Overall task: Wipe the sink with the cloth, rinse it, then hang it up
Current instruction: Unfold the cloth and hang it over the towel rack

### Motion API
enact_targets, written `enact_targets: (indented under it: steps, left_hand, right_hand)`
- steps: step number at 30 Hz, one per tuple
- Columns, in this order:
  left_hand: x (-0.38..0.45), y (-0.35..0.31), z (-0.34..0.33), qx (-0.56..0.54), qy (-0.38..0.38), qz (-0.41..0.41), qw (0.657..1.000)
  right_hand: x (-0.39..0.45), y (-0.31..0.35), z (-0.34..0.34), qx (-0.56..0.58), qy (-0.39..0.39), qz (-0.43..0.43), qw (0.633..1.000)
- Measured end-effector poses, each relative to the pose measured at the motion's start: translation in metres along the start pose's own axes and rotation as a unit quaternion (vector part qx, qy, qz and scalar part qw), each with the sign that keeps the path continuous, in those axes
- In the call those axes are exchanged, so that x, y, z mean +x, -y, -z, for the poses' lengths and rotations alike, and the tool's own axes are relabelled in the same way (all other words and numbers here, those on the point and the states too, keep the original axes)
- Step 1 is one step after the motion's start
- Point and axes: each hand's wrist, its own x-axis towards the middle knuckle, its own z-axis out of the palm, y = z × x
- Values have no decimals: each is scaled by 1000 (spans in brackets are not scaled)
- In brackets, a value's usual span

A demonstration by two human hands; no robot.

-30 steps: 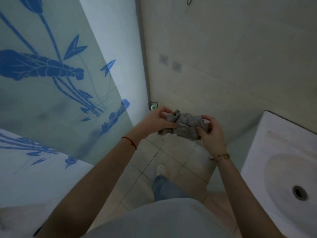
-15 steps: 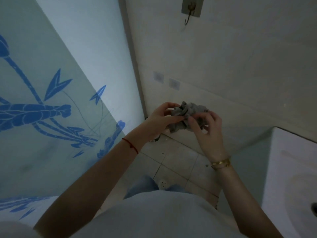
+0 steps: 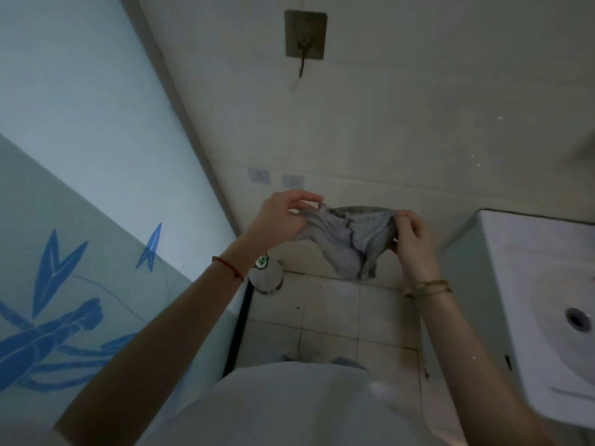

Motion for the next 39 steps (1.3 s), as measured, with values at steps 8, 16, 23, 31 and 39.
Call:
enact_targets:
  steps: [8,16,23,31,39]
  left_hand:
    - [24,17,58,211,20,-45,976]
    - [34,-3,45,203,221,-137,944]
    - [40,-48,9,46,215,-239,946]
    - [36,-84,10,-94,172,-203,959]
    - [46,-141,113,66,133,-257,955]
  right_hand:
    - [-3,37,-11,76,51,-6,996]
    - [-13,106,-27,-11,225,123,967]
    - [-22,181,20,-35,238,193,951]
    - [-36,229,71,-56,162,259,951]
    - [-30,280,101,-83,-3,330,940]
